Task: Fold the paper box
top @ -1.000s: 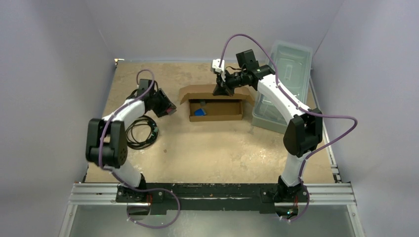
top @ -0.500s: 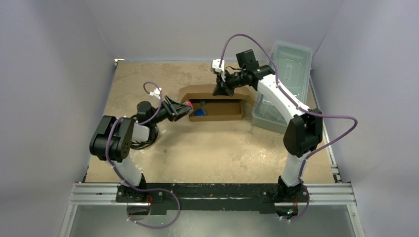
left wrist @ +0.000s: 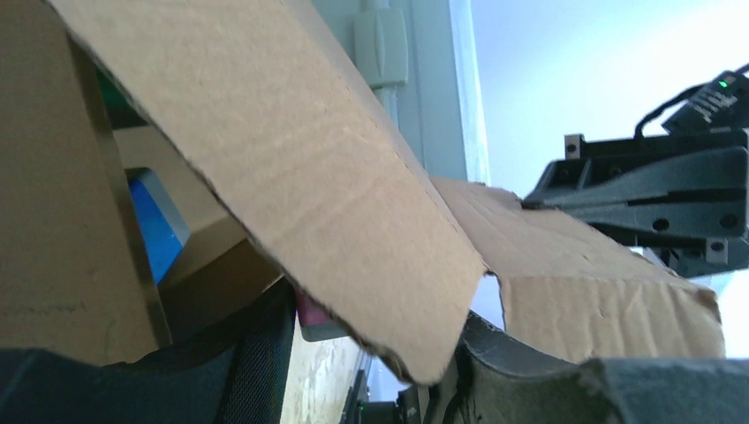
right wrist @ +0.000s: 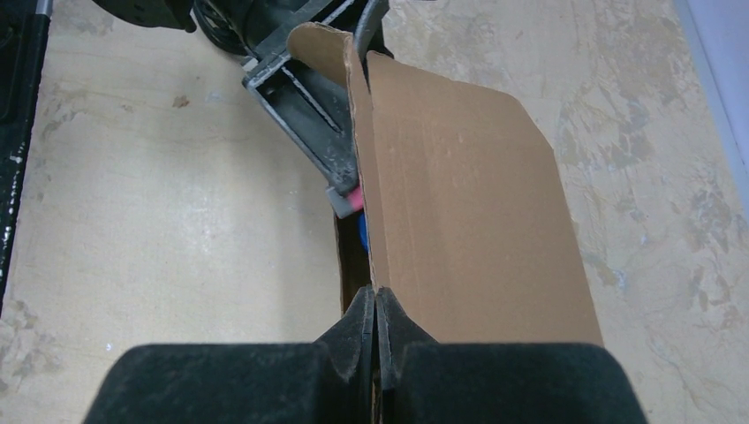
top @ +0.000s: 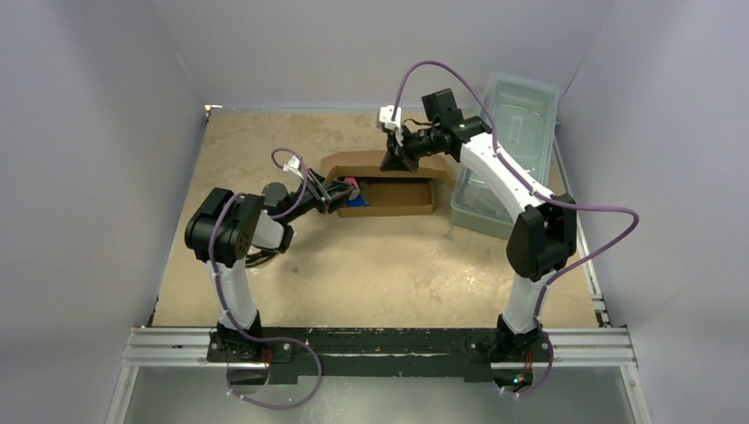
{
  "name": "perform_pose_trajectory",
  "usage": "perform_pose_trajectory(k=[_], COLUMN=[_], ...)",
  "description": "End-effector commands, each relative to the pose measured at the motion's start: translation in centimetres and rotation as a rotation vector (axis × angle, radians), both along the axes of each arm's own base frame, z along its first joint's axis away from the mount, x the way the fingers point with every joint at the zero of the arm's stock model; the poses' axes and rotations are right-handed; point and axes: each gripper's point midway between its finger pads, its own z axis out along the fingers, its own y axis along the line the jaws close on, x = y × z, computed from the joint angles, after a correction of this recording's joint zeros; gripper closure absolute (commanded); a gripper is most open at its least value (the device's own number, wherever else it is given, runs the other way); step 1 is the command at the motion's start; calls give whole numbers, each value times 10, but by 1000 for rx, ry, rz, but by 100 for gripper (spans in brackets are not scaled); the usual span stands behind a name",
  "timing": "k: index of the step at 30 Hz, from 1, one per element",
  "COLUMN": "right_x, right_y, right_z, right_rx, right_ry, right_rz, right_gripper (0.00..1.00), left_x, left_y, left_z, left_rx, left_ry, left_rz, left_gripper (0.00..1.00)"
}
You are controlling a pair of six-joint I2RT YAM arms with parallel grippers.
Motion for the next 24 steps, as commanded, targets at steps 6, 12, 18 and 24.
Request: perform_pose_trajectory(k=[6, 12, 18, 24], right_x=[-7, -7, -7, -9], right_y=[0, 0, -1, 1], right_z=[13, 14, 15, 15], right_rx=[15, 17, 12, 18], right_ry=[-23, -25, -31, -30], right_rz=[11, 12, 8, 22], right_gripper=[100, 100, 100, 100], left_x=[29, 25, 5, -30], left_y=[5, 5, 13, 67], left_z=[8, 19, 21, -1], left_rx=[212, 226, 305, 538], left_ry=[-38, -64, -100, -105], left_rz=[127, 119, 101, 162], left_gripper=[43, 40, 43, 43])
